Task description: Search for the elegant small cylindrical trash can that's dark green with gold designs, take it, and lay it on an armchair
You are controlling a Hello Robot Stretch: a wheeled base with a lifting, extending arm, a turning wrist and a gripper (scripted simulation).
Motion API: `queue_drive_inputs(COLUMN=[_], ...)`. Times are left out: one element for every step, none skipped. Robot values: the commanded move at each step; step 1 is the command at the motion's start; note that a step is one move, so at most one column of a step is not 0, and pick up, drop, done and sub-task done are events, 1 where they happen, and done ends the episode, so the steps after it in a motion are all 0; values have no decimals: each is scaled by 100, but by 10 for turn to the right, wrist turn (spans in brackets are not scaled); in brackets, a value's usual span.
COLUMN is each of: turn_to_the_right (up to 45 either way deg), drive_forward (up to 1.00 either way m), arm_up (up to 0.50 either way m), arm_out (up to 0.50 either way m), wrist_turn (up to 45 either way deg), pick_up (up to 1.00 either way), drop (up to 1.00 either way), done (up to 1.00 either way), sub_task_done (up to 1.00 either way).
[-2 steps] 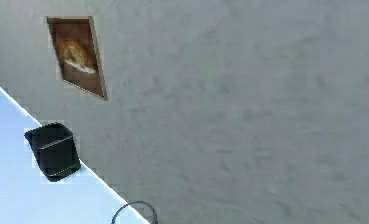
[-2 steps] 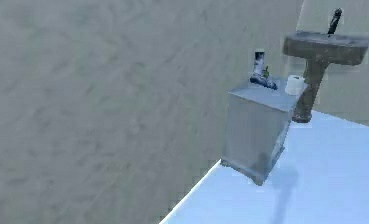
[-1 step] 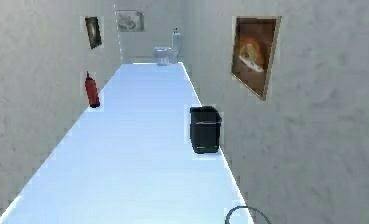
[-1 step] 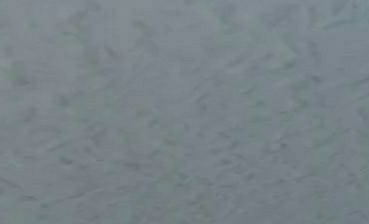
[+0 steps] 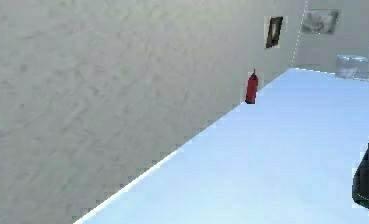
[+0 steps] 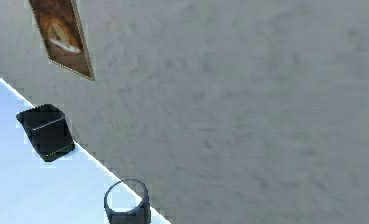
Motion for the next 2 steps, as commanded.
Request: queue_drive_inputs(turn_to_the_right=[-180, 0], drive_forward=[0, 0], arm_up=[0, 10], arm_out=[0, 0], wrist_turn=[0, 0], pick_up=[0, 0], drop=[0, 0], done=[0, 0], sub_task_done=[0, 0])
